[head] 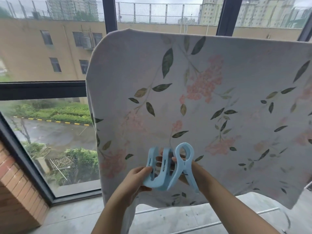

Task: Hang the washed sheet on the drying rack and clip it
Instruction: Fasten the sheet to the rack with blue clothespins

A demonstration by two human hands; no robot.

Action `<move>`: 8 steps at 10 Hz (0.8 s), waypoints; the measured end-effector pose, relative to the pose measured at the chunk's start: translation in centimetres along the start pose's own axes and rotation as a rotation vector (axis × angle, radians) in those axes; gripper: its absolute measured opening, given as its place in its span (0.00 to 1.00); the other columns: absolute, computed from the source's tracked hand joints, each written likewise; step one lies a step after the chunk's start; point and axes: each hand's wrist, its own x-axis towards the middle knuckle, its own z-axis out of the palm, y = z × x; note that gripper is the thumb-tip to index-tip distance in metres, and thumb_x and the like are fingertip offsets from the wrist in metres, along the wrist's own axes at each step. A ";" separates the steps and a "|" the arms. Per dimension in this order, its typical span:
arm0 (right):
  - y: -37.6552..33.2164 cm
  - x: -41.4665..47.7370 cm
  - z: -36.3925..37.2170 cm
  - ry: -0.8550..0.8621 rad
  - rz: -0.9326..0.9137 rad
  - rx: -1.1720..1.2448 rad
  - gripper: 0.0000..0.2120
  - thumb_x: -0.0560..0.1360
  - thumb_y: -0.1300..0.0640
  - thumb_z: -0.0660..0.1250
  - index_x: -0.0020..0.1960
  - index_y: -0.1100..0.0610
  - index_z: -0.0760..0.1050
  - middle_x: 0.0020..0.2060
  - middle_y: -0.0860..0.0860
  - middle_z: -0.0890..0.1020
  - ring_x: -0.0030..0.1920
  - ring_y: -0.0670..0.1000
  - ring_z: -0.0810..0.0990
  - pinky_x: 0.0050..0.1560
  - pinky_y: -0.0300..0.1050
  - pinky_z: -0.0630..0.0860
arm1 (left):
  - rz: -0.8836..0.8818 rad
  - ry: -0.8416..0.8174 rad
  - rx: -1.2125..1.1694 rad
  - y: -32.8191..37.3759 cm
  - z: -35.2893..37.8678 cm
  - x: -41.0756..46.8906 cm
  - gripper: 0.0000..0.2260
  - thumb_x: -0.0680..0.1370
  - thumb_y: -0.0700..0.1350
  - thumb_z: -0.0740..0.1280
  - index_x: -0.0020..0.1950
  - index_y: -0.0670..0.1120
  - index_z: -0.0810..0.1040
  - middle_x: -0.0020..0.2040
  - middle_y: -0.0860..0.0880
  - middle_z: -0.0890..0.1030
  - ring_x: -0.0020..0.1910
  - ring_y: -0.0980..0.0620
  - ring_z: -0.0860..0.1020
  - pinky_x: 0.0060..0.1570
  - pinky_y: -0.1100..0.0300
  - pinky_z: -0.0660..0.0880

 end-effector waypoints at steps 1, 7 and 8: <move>-1.7 -1.1 1.3 0.107 -0.004 0.118 0.10 0.78 0.58 0.62 0.55 0.60 0.79 0.48 0.56 0.84 0.51 0.55 0.82 0.56 0.54 0.77 | 0.005 0.076 -0.029 0.3 -0.9 0.6 0.06 0.74 0.37 0.66 0.48 0.38 0.81 0.41 0.40 0.83 0.38 0.44 0.81 0.46 0.47 0.78; -1.9 1.3 3.6 0.184 -0.008 -0.745 0.11 0.71 0.49 0.67 0.43 0.57 0.78 0.36 0.54 0.81 0.38 0.50 0.78 0.45 0.46 0.74 | 0.156 -0.170 -0.091 1.8 -3.8 2.7 0.16 0.55 0.48 0.71 0.40 0.45 0.84 0.40 0.42 0.81 0.41 0.47 0.78 0.45 0.54 0.73; -2.3 1.2 4.2 0.139 -0.012 -0.750 0.11 0.72 0.50 0.68 0.45 0.59 0.78 0.37 0.52 0.81 0.38 0.49 0.78 0.44 0.44 0.74 | 0.189 -0.159 -0.114 1.0 -4.2 2.9 0.13 0.55 0.46 0.71 0.38 0.46 0.84 0.37 0.44 0.81 0.41 0.45 0.77 0.48 0.49 0.73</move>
